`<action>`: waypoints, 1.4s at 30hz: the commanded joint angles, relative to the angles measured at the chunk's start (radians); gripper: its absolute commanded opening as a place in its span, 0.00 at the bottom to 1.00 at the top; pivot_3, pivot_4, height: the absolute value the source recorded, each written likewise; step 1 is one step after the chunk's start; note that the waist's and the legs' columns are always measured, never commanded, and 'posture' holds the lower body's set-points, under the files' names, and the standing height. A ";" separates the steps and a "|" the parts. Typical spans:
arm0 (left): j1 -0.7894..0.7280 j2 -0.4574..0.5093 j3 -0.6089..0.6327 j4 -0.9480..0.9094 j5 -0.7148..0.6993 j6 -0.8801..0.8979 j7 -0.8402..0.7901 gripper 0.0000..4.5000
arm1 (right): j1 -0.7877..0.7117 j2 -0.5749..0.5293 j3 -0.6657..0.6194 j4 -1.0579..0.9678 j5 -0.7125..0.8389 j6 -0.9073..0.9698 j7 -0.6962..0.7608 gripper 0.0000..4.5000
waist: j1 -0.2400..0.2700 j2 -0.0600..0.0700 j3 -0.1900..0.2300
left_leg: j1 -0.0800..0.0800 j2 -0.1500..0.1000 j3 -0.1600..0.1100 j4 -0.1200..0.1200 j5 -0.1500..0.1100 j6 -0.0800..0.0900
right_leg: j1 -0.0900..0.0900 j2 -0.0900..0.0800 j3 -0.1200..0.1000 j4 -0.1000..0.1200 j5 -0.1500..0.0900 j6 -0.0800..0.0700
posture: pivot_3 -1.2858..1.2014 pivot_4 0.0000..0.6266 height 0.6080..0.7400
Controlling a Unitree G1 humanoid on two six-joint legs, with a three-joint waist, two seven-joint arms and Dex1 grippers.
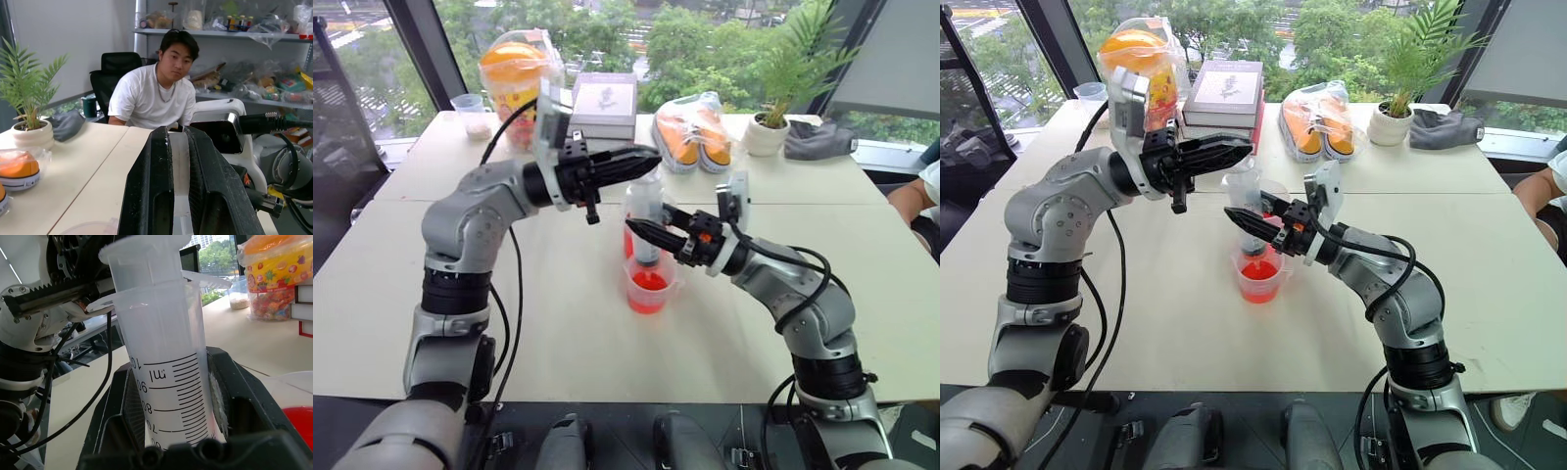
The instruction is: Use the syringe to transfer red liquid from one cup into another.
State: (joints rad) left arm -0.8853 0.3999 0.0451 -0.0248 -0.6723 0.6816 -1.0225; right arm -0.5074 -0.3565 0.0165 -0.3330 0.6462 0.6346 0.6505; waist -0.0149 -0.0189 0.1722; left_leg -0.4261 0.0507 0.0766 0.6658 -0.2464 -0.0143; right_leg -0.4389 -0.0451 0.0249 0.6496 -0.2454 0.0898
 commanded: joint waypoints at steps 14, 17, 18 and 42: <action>0.008 -0.006 -0.042 -0.009 0.004 0.043 0.012 0.10 | -0.072 -0.010 -0.097 -0.087 0.105 -0.001 -0.042 0.33 | 0.000 0.000 0.000 | 0.000 0.000 0.000 0.000 0.000 0.000 | 0.000 0.000 0.000 0.000 0.000 0.000 | 0.52 0.24 1.00; -0.024 0.011 -0.006 0.009 -0.002 0.039 0.023 0.31 | -0.047 -0.010 -0.083 -0.093 0.108 0.008 -0.033 0.33 | 0.000 0.000 0.000 | 0.000 0.000 0.000 0.000 0.000 0.000 | 0.000 0.000 0.000 0.000 0.000 0.000 | 0.52 0.24 1.00; -0.032 0.018 0.006 0.013 -0.005 0.039 0.025 0.40 | -0.041 -0.011 -0.080 -0.096 0.110 0.013 -0.032 0.33 | 0.000 0.000 0.000 | 0.000 0.000 0.000 0.000 0.000 0.000 | 0.000 0.000 0.000 0.000 0.000 0.000 | 0.52 0.24 1.00; 0.190 0.171 0.135 -0.148 -0.060 0.048 0.116 0.99 | -0.464 -0.181 -0.263 0.243 0.160 0.418 -0.369 0.33 | 0.002 0.000 0.000 | 0.000 0.000 0.001 0.000 0.000 0.000 | 0.000 -0.001 0.000 -0.001 0.000 0.000 | 0.52 0.24 1.00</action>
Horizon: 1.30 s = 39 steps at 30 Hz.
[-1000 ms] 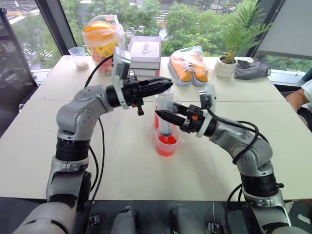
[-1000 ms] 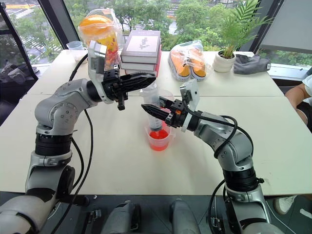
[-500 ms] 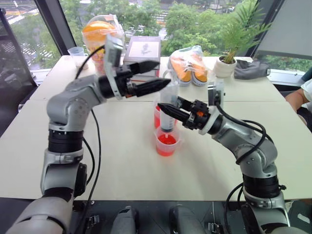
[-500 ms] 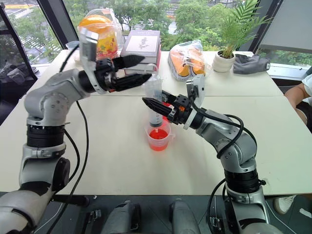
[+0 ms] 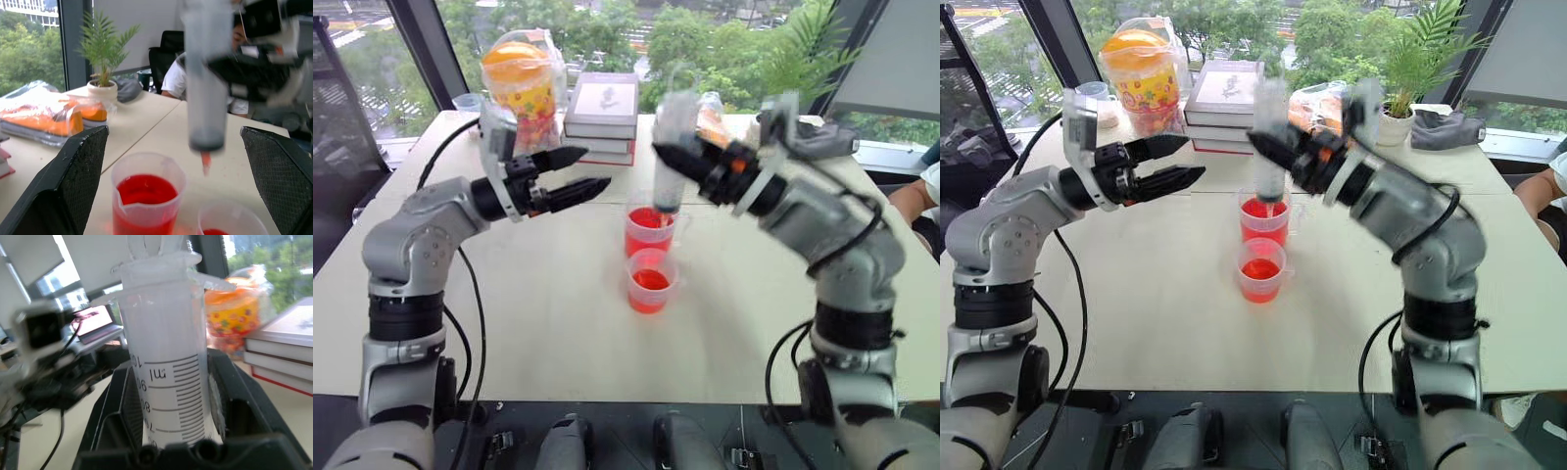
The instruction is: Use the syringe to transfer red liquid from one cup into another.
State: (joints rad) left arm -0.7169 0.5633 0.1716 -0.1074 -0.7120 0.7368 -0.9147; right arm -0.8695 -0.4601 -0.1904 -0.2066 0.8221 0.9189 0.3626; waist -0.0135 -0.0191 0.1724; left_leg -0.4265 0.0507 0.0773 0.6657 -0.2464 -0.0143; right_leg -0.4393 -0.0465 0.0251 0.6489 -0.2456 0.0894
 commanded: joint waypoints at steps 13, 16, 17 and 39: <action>0.118 0.001 -0.004 -0.145 -0.008 -0.024 0.051 0.99 | -0.284 -0.310 0.373 0.783 -0.398 0.355 0.129 0.33 | -0.009 0.000 0.000 | -0.001 0.000 0.002 -0.003 -0.001 0.001 | -0.002 0.001 0.001 -0.002 0.000 0.000 | 0.52 0.24 1.00; 0.135 0.003 -0.002 -0.164 -0.011 -0.021 0.067 0.99 | -0.307 -0.257 0.395 0.975 -0.481 0.289 0.131 0.33 | -0.008 0.000 0.000 | -0.001 0.000 0.002 -0.003 -0.001 0.001 | -0.003 0.001 0.001 -0.002 0.000 0.000 | 0.52 0.24 1.00; 0.139 0.005 -0.002 -0.169 -0.011 -0.020 0.071 0.99 | -0.311 -0.246 0.403 1.016 -0.501 0.269 0.146 0.33 | -0.008 0.000 0.000 | -0.001 0.000 0.002 -0.003 -0.001 0.001 | -0.003 0.001 0.001 -0.002 0.000 0.000 | 0.52 0.24 1.00; 0.236 0.113 0.024 -0.226 -0.028 -0.006 0.080 1.00 | -0.007 -0.493 0.136 0.210 -0.369 0.241 0.553 1.00 | 0.001 0.001 0.001 | -0.001 0.000 0.001 -0.004 -0.001 0.001 | -0.002 0.000 0.000 -0.003 -0.001 0.001 | 0.52 0.24 1.00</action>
State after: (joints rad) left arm -0.4786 0.6621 0.1741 -0.2973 -0.7291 0.7368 -0.8324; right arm -0.8899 -0.9252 0.0298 0.1297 0.3868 1.1429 0.8799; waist -0.0126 -0.0181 0.1730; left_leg -0.4277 0.0504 0.0783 0.6620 -0.2471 -0.0134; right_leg -0.4414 -0.0463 0.0255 0.6464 -0.2461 0.0904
